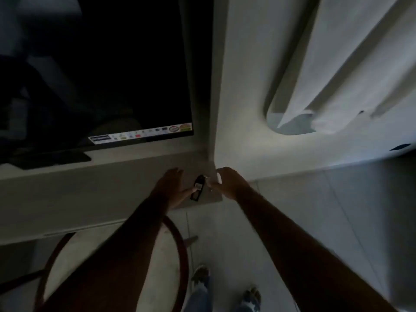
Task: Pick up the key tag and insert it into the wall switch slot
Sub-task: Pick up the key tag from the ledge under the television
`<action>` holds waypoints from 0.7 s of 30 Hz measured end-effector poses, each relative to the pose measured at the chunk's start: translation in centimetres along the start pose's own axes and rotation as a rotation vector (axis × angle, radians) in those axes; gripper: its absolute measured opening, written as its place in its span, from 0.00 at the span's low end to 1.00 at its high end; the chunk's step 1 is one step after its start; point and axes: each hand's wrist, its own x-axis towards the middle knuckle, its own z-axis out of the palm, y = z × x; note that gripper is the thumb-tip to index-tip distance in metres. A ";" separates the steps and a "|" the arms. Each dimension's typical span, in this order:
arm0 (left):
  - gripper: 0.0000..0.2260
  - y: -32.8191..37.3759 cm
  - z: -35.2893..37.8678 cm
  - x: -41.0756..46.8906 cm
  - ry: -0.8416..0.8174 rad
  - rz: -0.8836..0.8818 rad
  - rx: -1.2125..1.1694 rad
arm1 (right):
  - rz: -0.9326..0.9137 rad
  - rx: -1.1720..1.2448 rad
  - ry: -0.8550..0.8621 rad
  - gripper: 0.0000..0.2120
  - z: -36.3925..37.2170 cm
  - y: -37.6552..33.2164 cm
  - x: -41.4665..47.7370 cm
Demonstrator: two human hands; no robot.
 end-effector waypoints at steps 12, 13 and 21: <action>0.42 -4.9 4.3 -1.4 -0.087 -0.056 0.059 | 0.079 0.025 0.098 0.25 5.3 -4.4 4.1; 0.42 -5.0 4.3 -1.4 -0.089 -0.052 0.054 | 0.095 0.011 0.105 0.23 5.3 -4.5 4.3; 0.41 -5.5 4.5 -0.9 -0.098 -0.052 0.012 | 0.205 0.155 0.191 0.08 5.8 -4.5 4.5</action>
